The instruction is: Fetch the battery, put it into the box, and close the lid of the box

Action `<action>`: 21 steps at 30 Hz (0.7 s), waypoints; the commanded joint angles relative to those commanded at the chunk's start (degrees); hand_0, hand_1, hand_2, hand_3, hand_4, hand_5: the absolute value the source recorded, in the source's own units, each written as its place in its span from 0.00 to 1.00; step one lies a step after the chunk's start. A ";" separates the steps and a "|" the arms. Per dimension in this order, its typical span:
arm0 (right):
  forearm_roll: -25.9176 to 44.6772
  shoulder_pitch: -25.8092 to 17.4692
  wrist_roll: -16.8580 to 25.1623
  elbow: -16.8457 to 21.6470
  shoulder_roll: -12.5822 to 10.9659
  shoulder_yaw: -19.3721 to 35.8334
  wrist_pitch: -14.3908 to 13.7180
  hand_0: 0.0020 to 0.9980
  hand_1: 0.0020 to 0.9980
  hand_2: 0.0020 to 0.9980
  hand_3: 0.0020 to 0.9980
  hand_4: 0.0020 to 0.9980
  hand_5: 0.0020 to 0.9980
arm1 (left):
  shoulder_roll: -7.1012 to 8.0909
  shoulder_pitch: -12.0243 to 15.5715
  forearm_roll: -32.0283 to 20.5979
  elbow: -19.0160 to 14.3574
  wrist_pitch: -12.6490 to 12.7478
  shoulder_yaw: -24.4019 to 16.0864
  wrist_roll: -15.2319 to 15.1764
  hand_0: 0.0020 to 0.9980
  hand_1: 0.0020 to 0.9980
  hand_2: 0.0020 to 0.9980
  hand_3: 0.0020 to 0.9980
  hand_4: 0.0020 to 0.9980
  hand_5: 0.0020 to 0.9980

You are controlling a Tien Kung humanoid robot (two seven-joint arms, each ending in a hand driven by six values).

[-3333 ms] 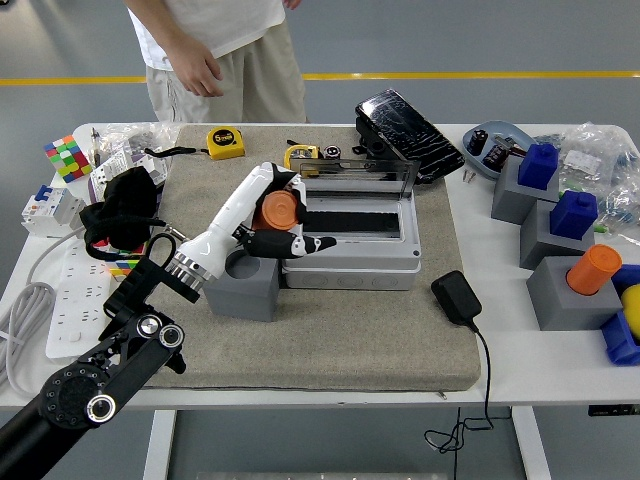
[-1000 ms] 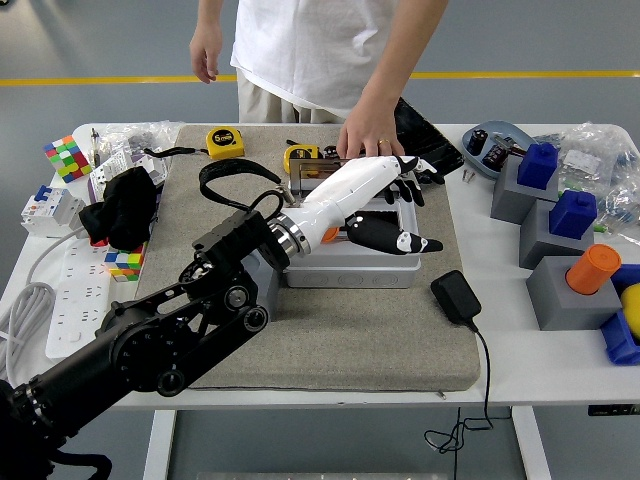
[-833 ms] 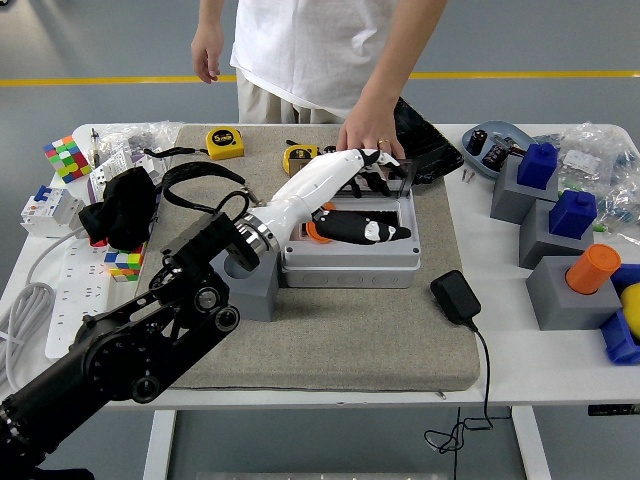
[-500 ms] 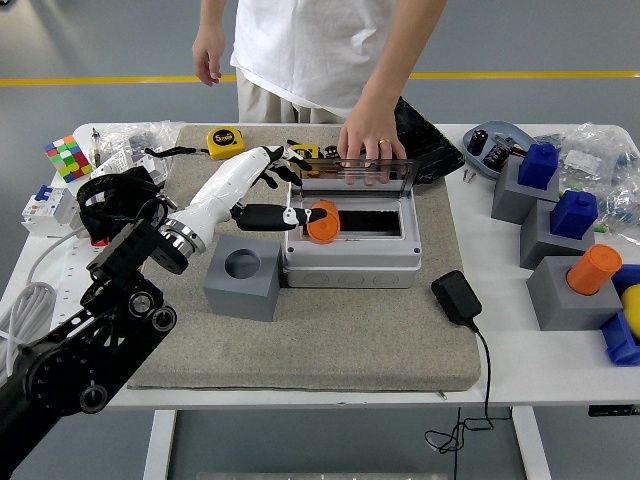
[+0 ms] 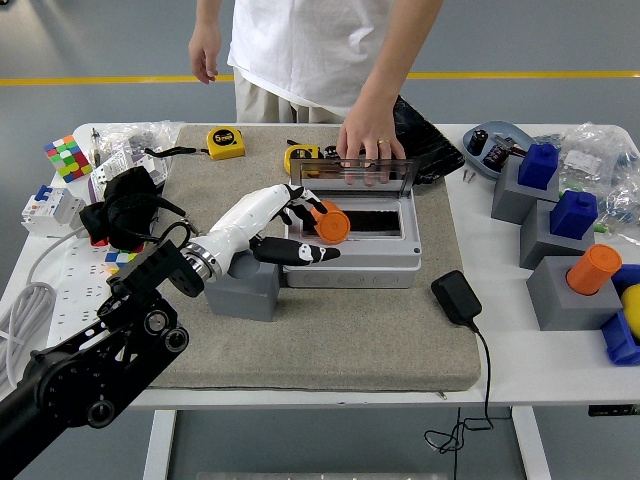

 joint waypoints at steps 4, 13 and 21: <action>0.15 0.01 -0.01 0.00 -0.02 -0.13 -0.02 0.64 0.66 0.67 0.58 0.97 0.58 | -1.24 -1.31 -0.84 0.53 0.19 2.10 -0.35 0.44 0.60 0.57 0.63 1.00 0.50; 0.44 0.09 -0.03 0.00 0.08 -0.92 0.11 0.64 0.66 0.67 0.58 0.97 0.58 | -7.20 -4.43 -1.71 3.83 0.77 6.63 -1.58 0.44 0.60 0.57 0.63 1.00 0.50; 0.36 -0.02 -0.17 0.00 0.03 -0.95 0.11 0.64 0.66 0.67 0.58 0.97 0.58 | -8.38 -8.29 -1.52 2.33 2.72 4.65 -5.17 0.55 0.68 0.65 0.69 1.00 0.54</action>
